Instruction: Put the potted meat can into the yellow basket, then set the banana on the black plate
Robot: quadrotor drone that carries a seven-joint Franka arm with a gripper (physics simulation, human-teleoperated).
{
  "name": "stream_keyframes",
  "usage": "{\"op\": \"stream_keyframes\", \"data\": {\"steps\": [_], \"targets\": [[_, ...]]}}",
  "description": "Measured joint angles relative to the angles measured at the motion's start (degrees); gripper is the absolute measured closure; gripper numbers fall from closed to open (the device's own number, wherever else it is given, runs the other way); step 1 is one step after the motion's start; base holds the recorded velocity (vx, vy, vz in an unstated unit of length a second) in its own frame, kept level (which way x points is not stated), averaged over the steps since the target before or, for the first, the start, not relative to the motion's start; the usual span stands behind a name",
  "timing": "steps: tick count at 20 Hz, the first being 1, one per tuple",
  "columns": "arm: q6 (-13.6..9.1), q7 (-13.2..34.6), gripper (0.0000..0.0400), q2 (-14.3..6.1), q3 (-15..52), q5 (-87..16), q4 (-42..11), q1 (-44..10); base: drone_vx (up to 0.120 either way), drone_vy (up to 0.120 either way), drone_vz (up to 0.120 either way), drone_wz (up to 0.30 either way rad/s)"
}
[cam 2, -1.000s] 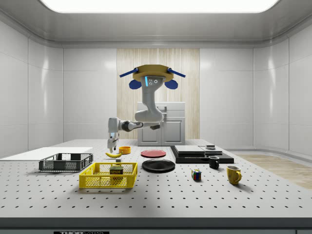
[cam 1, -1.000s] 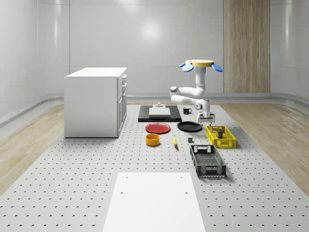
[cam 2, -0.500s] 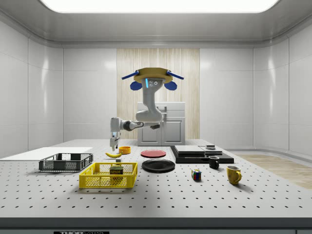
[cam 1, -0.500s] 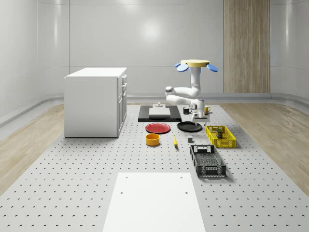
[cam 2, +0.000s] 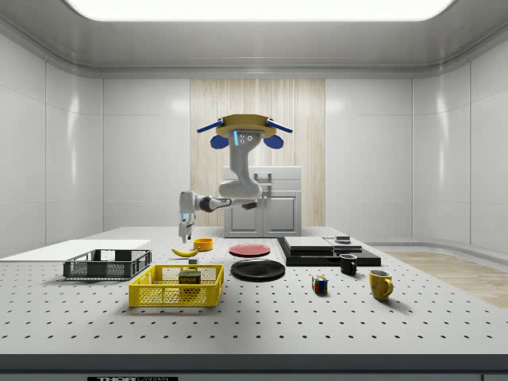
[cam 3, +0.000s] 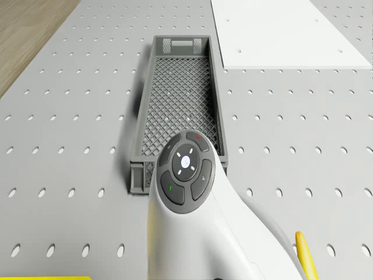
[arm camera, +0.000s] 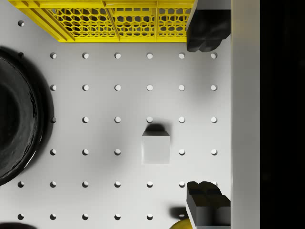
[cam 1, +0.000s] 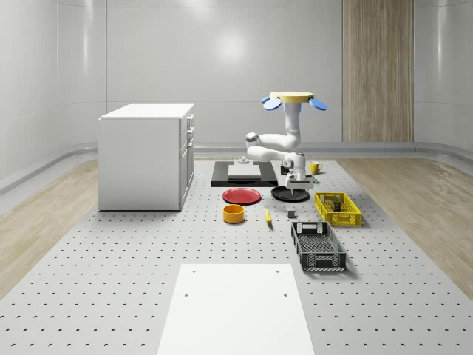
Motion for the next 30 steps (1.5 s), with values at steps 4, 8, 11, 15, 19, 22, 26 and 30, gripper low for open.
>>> {"op": "stream_keyframes", "data": {"steps": [4, 8, 11, 15, 19, 22, 26, 30], "targets": [[0.0, 0.0, 0.0000, 0.0, 0.0, 0.0, 0.0, 0.0, 0.000, -0.120, -0.120, 0.000], [0.0, 0.0, 0.0000, 0.0, 0.0, 0.0, 0.0, 0.0, 0.000, -0.120, -0.050, 0.000], [0.0, 0.0, 0.0000, 0.0, 0.0, 0.0, 0.0, 0.0, 0.000, -0.120, 0.000, 0.000], [0.1, 0.0, 0.0000, -0.1, 0.0, 0.0, 0.0, 0.0, 0.030, -0.120, 0.000, 0.000], [0.1, 0.0, 0.0000, -0.1, 0.0, 0.0, 0.0, 0.0, 0.120, -0.120, 0.000, 0.000], [0.1, 0.0, 0.0000, -0.1, 0.0, 0.0, 0.0, 0.0, 0.067, -0.120, 0.000, 0.000], [0.1, 0.0, 0.0000, -0.1, 0.0, 0.0, 0.0, 0.0, 0.070, -0.120, 0.000, 0.000], [0.1, 0.0, 0.0000, -0.1, 0.0, 0.0, 0.0, 0.0, 0.000, -0.120, 0.000, 0.000]]}}
